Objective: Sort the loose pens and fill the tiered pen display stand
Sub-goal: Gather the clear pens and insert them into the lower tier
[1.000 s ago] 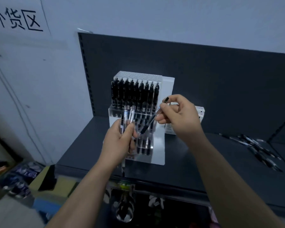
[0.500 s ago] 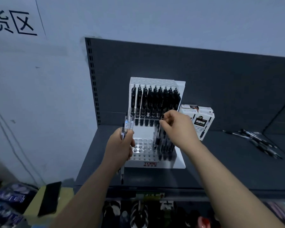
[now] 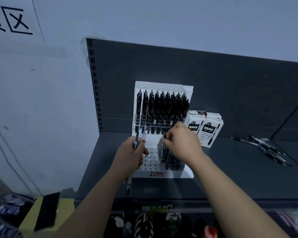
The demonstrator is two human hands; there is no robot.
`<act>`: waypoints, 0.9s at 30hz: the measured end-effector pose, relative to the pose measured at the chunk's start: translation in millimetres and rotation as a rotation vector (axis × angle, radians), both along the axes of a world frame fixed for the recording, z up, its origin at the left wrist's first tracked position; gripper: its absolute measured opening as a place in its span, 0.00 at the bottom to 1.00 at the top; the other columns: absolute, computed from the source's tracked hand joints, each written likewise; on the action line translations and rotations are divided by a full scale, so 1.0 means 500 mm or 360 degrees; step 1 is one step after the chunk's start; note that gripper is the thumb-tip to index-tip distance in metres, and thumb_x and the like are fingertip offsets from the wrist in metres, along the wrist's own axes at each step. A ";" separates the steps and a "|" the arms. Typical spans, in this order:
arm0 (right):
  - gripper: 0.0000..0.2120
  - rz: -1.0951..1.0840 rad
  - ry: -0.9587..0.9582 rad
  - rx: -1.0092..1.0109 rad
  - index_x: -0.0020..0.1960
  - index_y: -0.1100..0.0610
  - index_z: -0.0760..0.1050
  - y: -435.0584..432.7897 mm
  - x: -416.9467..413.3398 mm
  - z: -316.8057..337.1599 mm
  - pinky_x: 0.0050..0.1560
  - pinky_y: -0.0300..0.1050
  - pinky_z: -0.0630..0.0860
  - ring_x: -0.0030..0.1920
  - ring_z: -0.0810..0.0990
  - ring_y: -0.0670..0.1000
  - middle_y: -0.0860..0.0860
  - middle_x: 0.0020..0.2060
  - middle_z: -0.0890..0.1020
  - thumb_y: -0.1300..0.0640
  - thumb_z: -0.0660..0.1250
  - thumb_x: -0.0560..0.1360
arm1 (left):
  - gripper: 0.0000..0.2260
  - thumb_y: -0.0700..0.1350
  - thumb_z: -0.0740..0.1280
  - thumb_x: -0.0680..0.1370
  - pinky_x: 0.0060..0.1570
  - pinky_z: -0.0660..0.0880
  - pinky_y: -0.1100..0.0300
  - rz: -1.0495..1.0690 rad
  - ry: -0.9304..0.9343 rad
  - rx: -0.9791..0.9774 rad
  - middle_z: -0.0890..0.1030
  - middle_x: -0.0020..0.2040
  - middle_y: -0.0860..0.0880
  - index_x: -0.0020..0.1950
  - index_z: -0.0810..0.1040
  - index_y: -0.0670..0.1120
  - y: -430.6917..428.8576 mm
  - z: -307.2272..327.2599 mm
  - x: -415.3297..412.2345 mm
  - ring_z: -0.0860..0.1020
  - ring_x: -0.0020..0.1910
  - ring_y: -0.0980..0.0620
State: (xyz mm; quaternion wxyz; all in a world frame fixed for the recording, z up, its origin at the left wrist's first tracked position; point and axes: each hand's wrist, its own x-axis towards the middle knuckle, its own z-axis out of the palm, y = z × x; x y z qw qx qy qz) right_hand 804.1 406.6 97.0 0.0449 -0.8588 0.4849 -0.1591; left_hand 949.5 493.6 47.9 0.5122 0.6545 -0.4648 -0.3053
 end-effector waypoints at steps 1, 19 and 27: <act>0.10 -0.0014 0.0010 0.0003 0.46 0.56 0.79 -0.002 0.000 0.002 0.40 0.44 0.72 0.43 0.78 0.52 0.50 0.50 0.72 0.48 0.67 0.76 | 0.12 0.46 0.60 0.82 0.24 0.69 0.62 -0.0020 0.0000 -0.0003 0.76 0.25 0.51 0.47 0.74 0.38 -0.001 0.001 -0.001 0.71 0.21 0.55; 0.08 0.0148 -0.0600 0.0253 0.43 0.55 0.78 -0.001 -0.008 0.028 0.33 0.38 0.71 0.33 0.75 0.45 0.47 0.35 0.78 0.51 0.67 0.77 | 0.08 0.45 0.61 0.81 0.27 0.69 0.60 -0.0227 0.0114 -0.0110 0.84 0.41 0.50 0.49 0.72 0.41 0.013 0.024 -0.011 0.74 0.28 0.53; 0.07 0.0249 -0.1323 0.1115 0.43 0.61 0.74 0.011 -0.028 0.041 0.35 0.44 0.74 0.29 0.76 0.50 0.56 0.31 0.81 0.60 0.65 0.79 | 0.11 0.46 0.59 0.82 0.28 0.74 0.59 -0.0312 0.0177 -0.0136 0.83 0.40 0.47 0.50 0.72 0.38 0.007 0.027 -0.028 0.78 0.28 0.51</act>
